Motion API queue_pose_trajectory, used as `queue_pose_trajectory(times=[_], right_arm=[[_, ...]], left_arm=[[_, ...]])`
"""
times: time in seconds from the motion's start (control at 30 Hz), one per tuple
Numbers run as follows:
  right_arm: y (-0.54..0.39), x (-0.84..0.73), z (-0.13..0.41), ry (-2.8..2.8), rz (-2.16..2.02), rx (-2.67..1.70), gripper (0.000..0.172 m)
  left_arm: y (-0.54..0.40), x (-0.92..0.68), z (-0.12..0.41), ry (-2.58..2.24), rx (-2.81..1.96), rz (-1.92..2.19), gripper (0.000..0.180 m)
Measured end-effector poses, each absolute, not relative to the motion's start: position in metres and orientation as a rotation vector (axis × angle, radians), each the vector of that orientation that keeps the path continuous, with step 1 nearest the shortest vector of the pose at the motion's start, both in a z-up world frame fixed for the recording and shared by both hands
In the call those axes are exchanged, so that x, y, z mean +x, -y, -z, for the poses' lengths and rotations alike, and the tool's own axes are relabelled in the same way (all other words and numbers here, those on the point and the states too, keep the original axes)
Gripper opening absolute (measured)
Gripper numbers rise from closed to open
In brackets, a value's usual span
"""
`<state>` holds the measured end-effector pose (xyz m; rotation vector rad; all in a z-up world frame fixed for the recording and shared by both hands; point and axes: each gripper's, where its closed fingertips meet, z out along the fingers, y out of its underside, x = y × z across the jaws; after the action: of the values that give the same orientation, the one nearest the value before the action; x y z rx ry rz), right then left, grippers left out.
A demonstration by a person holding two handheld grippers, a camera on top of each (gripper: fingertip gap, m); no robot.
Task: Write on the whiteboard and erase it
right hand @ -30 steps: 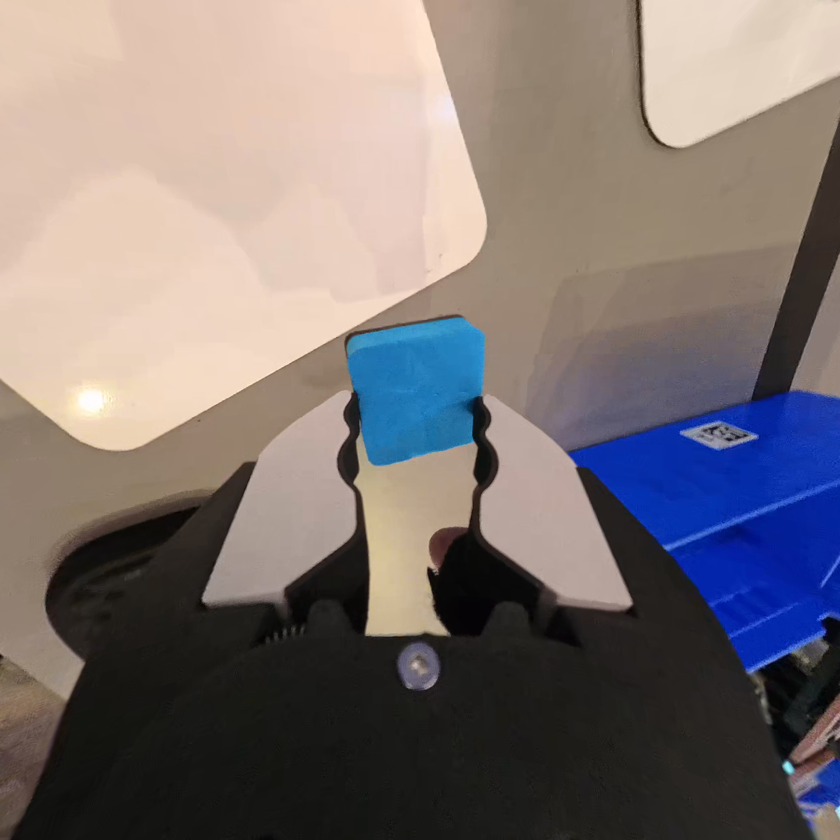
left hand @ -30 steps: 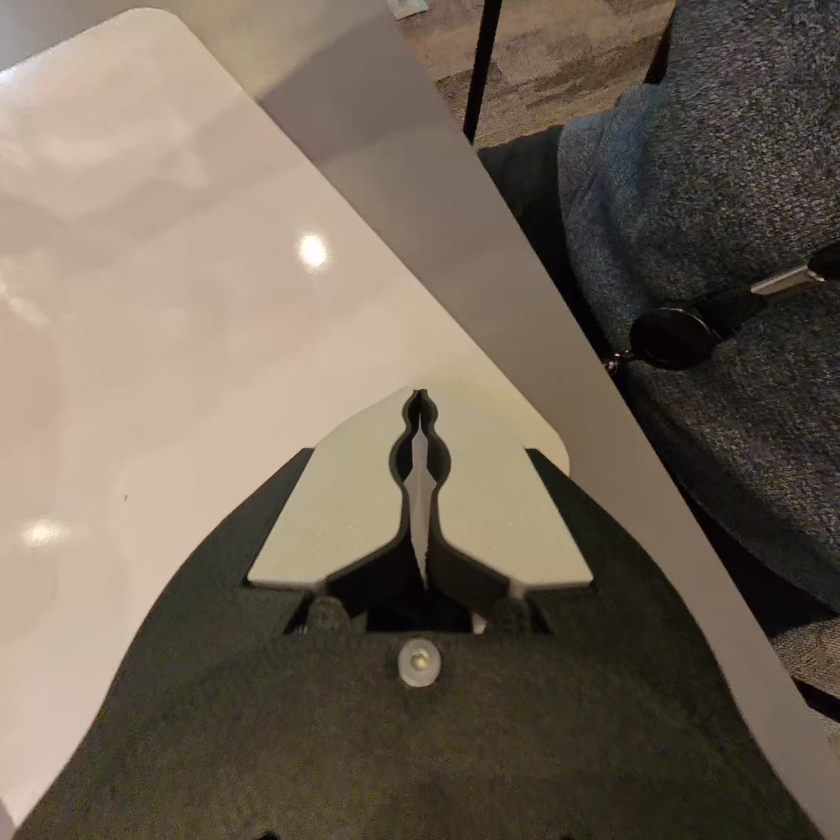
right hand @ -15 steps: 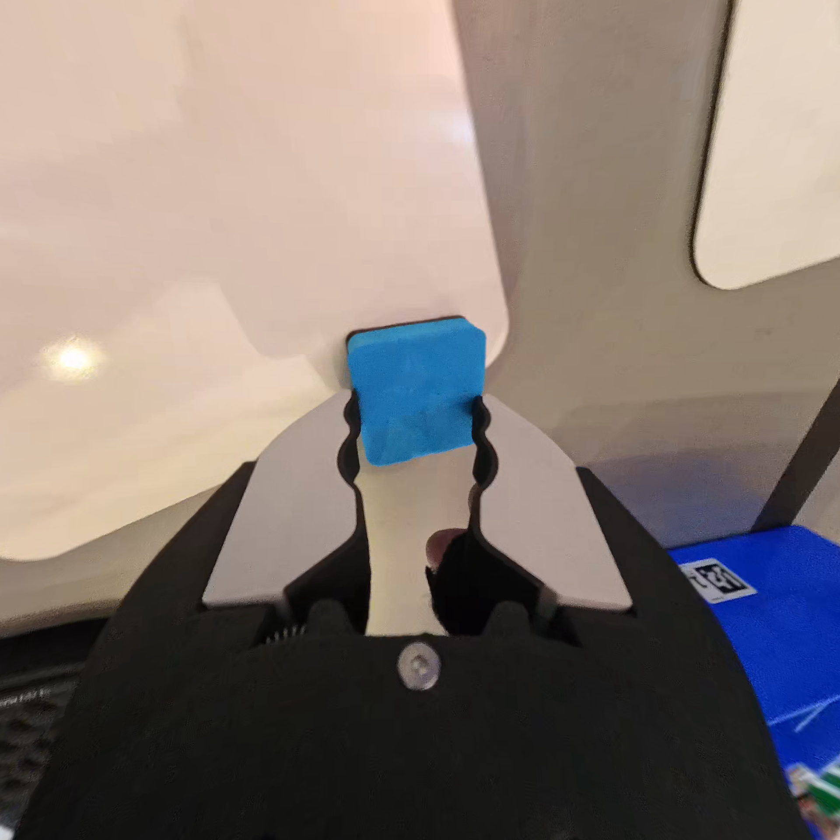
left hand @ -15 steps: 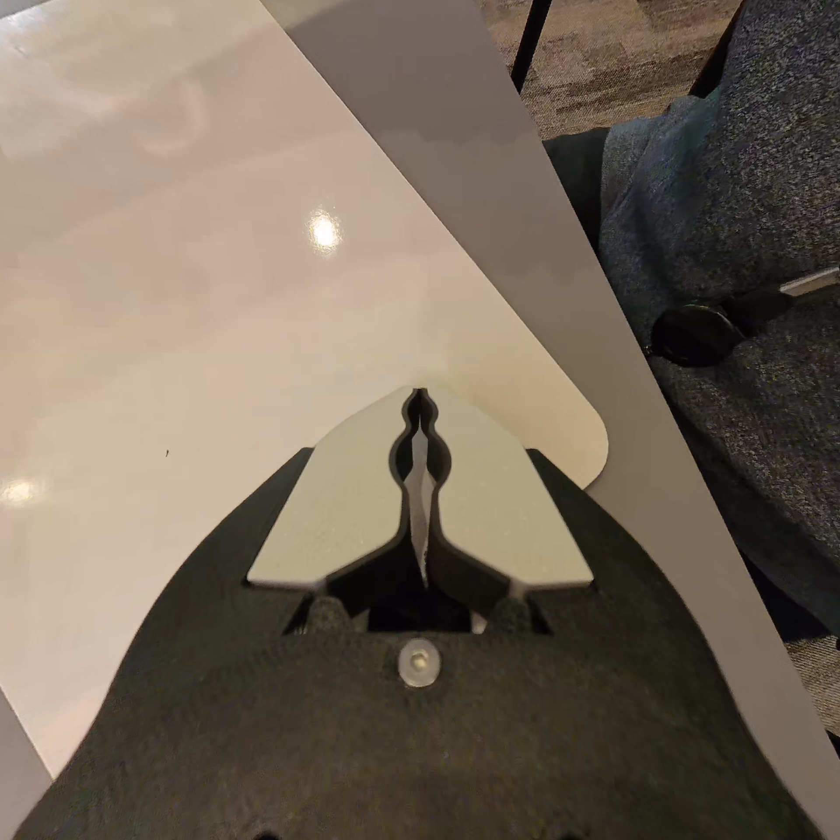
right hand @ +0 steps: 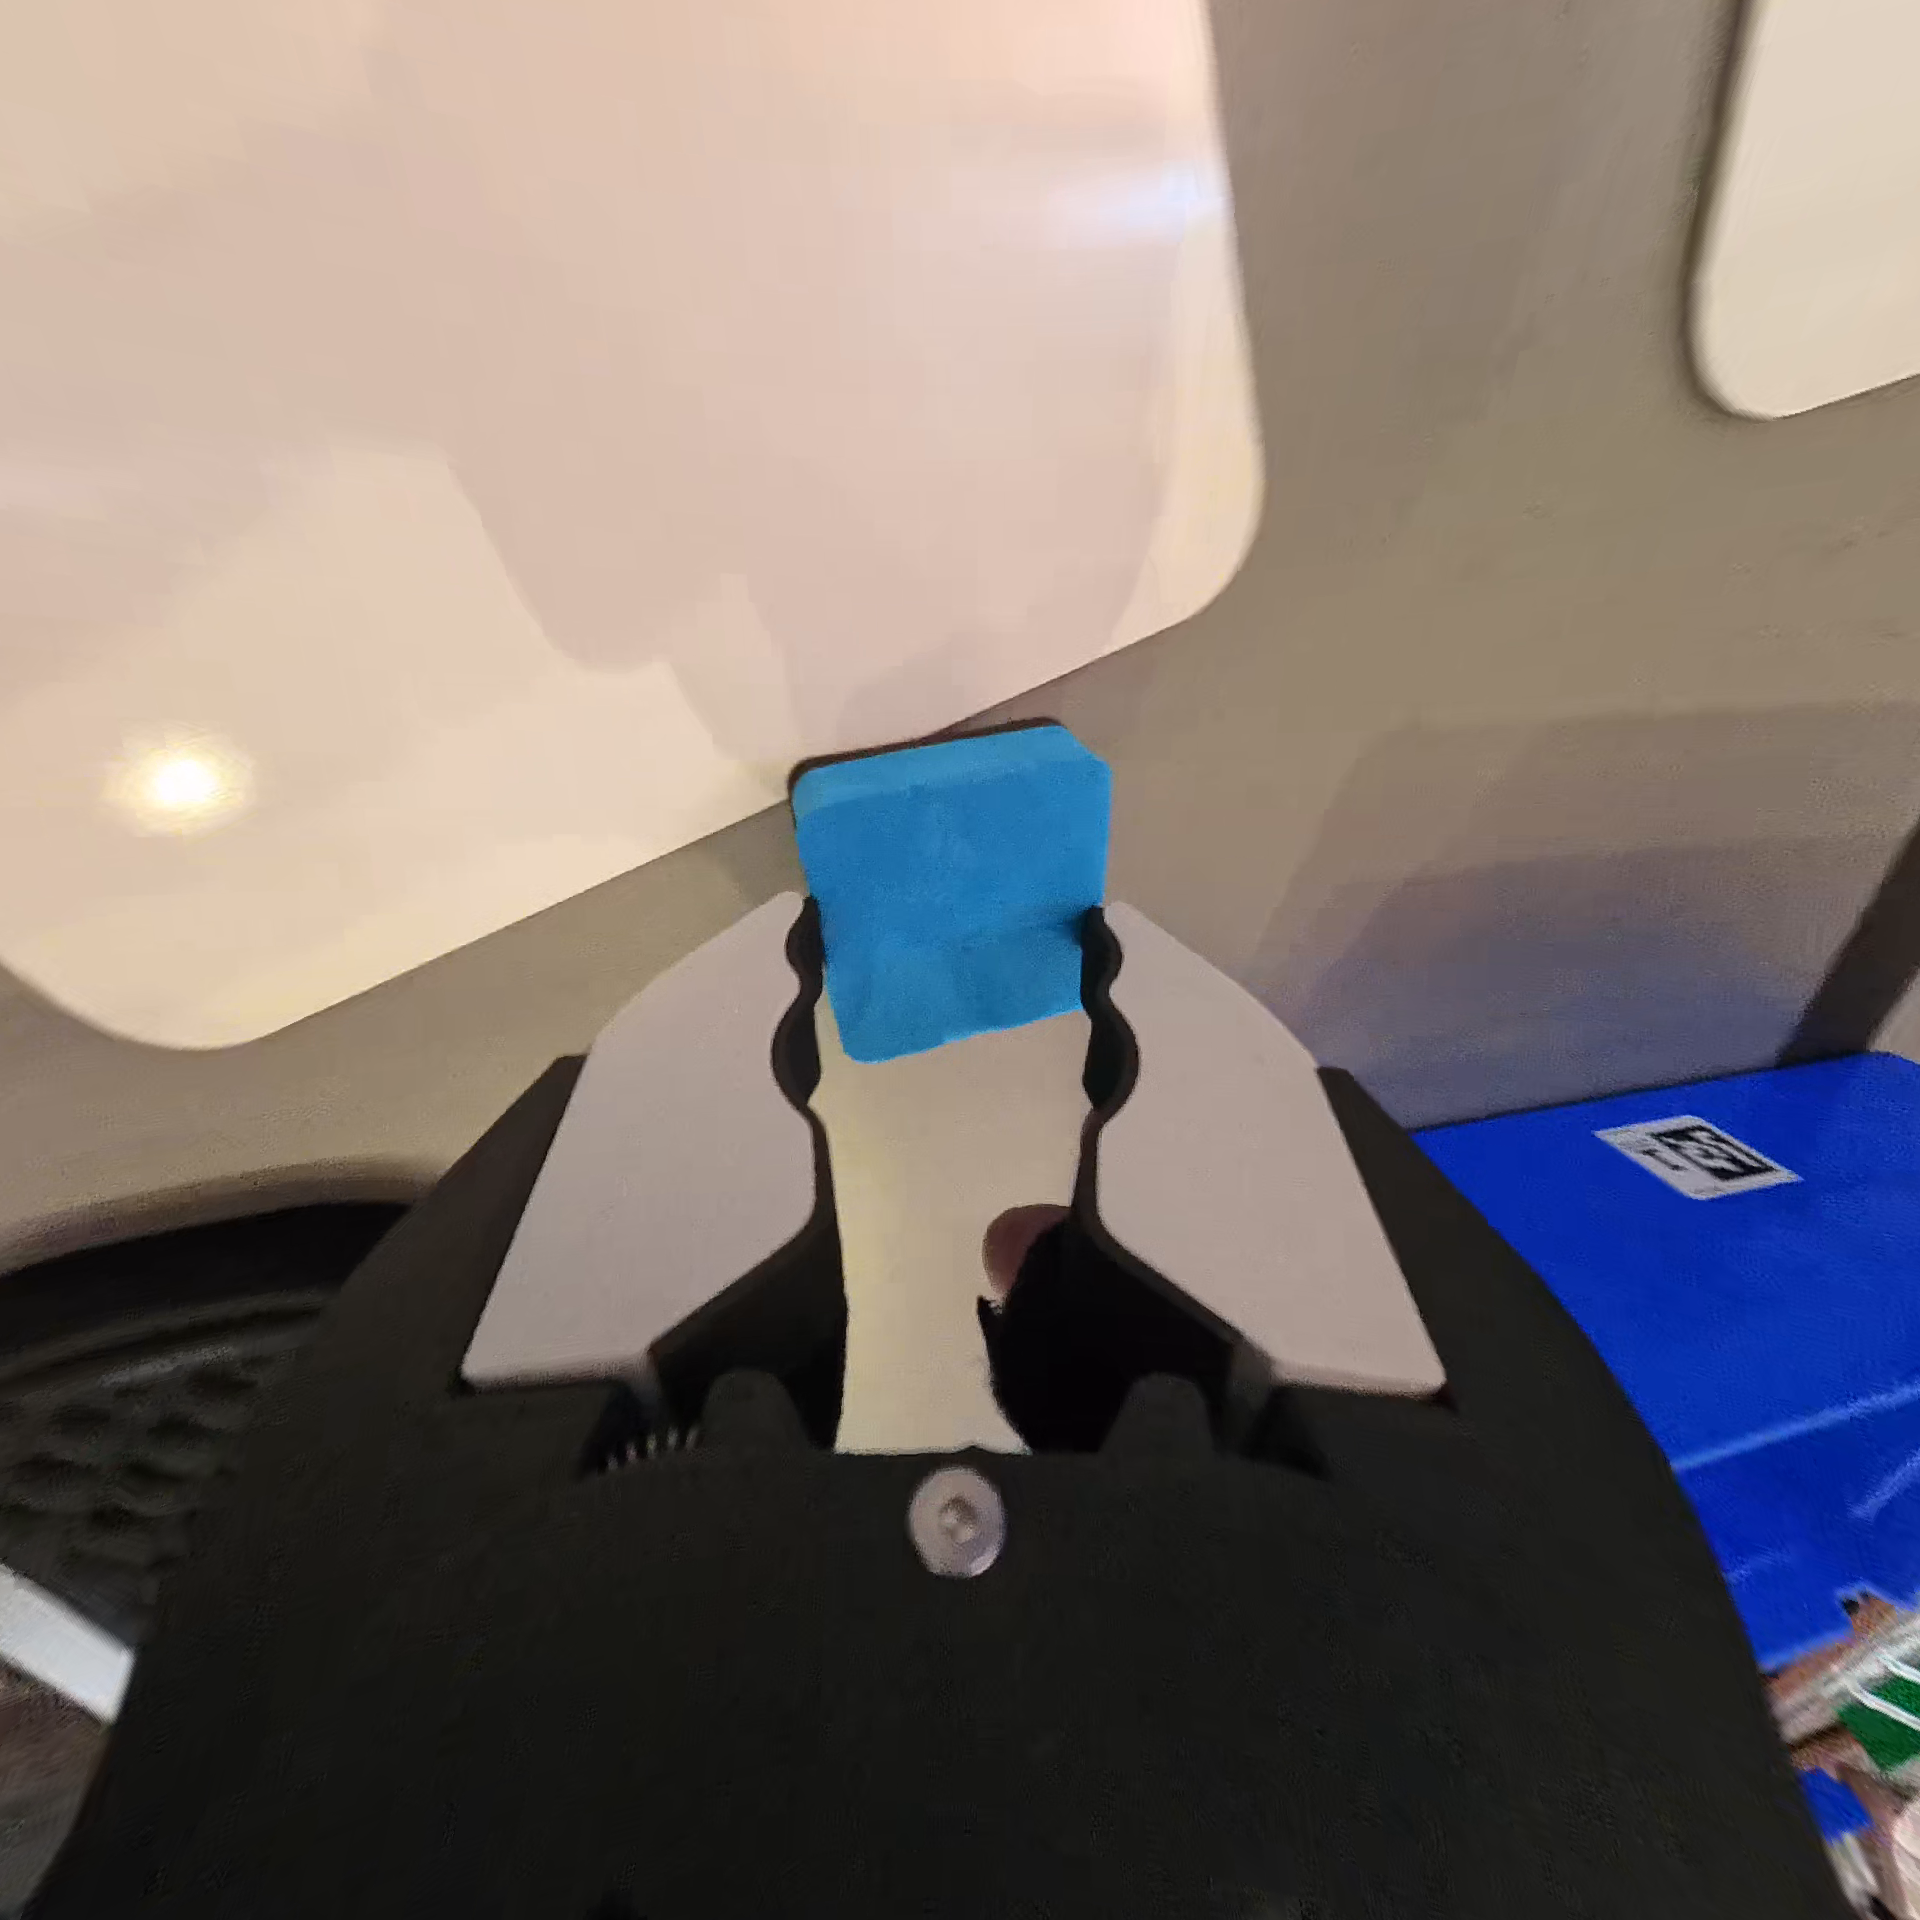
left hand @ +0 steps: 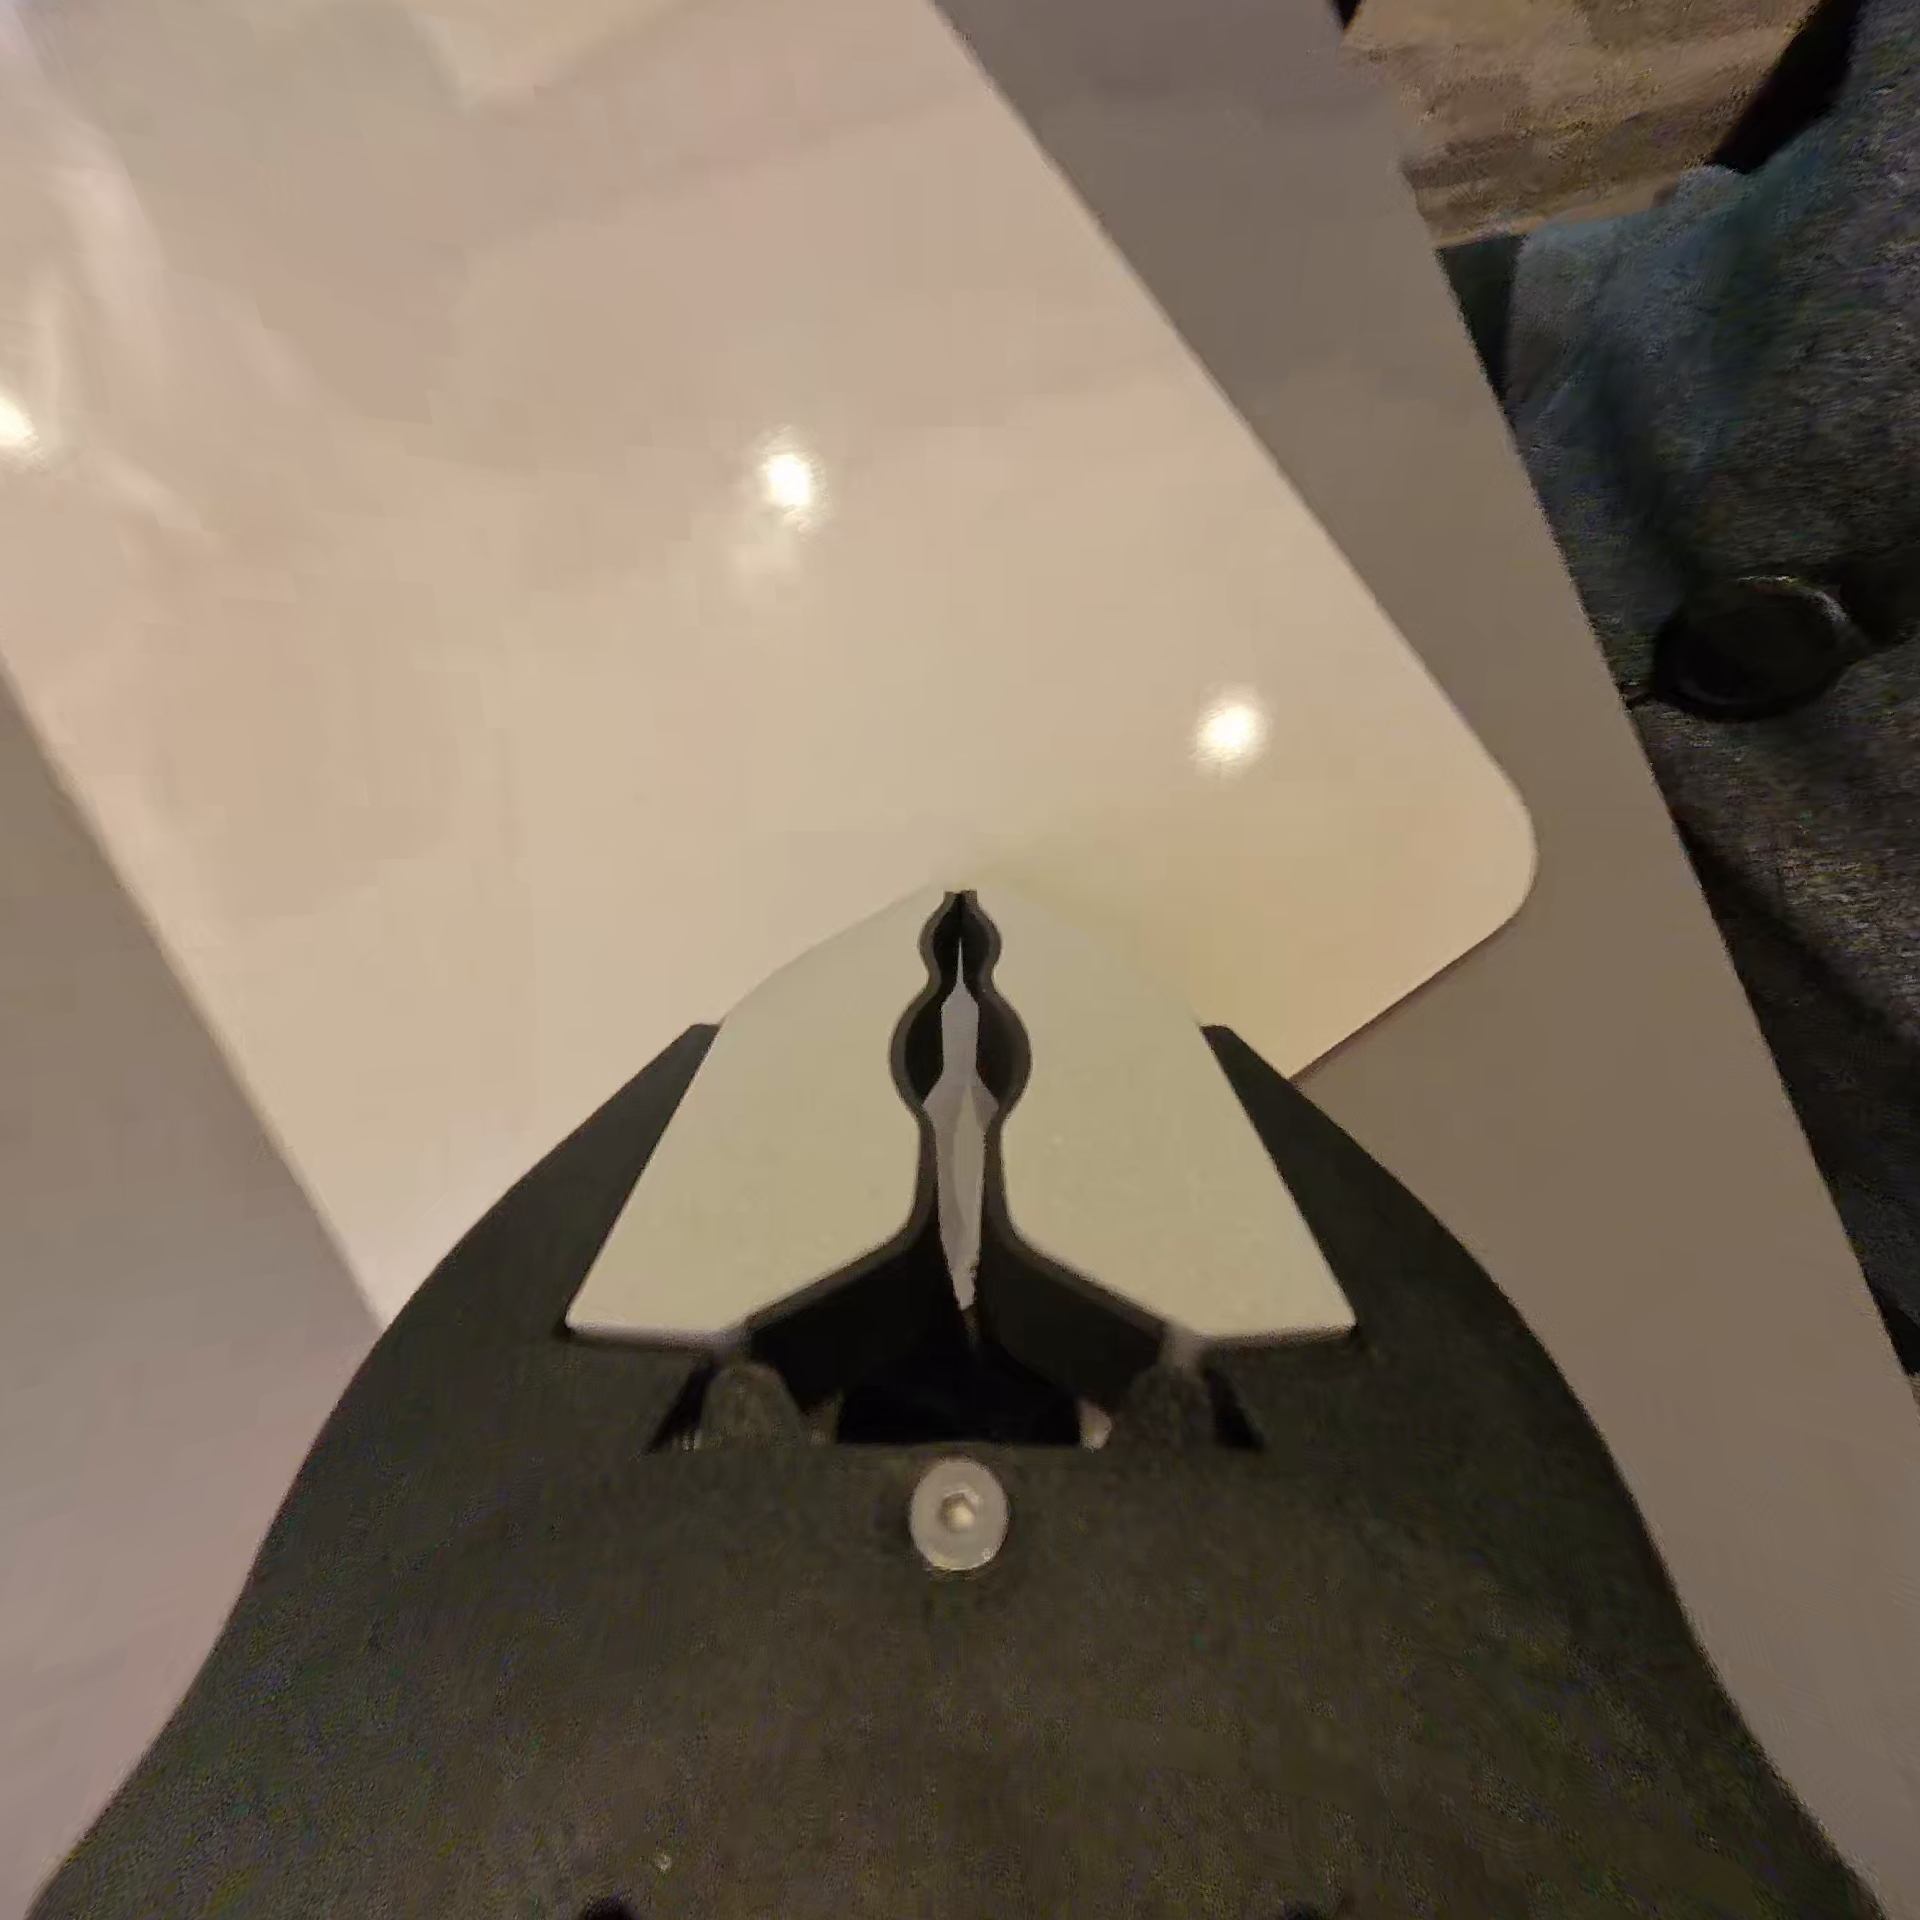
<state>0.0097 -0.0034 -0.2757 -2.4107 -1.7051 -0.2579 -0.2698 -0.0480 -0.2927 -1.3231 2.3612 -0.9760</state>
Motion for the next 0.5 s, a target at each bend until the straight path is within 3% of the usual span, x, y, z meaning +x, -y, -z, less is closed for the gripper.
queue_pose_trajectory(times=[0.5], right_arm=[[0.057,-0.021,0.287,1.718,0.18,-2.434,0.049]], left_arm=[[0.004,-0.268,0.298,-2.251,-1.44,0.918,0.0]])
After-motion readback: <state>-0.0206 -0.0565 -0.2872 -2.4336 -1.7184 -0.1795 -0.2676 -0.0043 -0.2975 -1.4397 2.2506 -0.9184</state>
